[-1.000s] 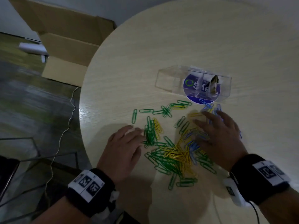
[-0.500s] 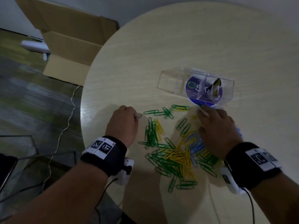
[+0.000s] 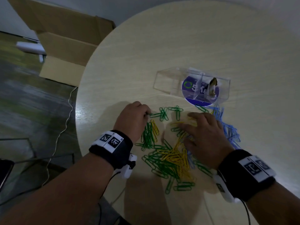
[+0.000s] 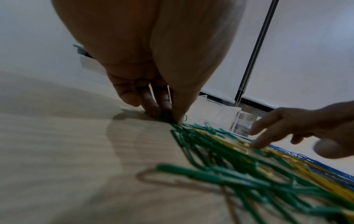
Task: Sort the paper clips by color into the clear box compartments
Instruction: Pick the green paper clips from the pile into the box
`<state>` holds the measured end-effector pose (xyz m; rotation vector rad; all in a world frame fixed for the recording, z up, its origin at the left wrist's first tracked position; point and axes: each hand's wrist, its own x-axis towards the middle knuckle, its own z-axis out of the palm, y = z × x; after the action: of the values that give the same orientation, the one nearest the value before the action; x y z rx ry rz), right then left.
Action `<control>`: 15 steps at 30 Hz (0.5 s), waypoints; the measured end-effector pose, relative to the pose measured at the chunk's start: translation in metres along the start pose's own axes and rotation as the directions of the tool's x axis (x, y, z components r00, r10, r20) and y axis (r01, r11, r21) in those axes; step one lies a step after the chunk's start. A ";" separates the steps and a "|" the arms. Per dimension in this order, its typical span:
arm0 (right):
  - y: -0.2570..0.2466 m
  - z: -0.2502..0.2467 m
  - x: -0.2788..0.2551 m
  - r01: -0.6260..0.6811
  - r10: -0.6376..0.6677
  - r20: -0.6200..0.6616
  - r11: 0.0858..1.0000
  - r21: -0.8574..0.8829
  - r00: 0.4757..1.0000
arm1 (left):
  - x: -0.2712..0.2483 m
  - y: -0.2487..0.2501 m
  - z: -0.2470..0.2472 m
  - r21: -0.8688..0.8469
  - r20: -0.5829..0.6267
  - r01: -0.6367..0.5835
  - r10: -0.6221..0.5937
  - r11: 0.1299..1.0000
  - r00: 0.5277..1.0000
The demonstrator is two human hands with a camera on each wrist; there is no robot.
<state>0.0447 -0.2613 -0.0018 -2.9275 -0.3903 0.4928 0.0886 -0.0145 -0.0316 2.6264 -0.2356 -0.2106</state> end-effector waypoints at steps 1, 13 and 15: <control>0.002 0.000 -0.004 -0.002 0.002 -0.015 1.000 0.021 1.000 | 0.000 -0.001 -0.001 -0.018 -0.009 -0.002 0.002 1.000 1.000; -0.010 -0.006 0.065 -0.098 0.104 -0.028 0.981 0.168 0.994 | 0.003 -0.004 0.003 -0.070 -0.159 0.115 -0.125 0.991 0.979; -0.013 -0.005 0.070 -0.058 0.064 -0.041 0.987 0.151 0.997 | 0.004 -0.005 0.004 -0.035 -0.117 0.081 -0.084 0.996 0.990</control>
<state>0.1071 -0.2302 -0.0154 -2.8063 -0.2469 0.4416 0.0921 -0.0131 -0.0381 2.6096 -0.0825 -0.0848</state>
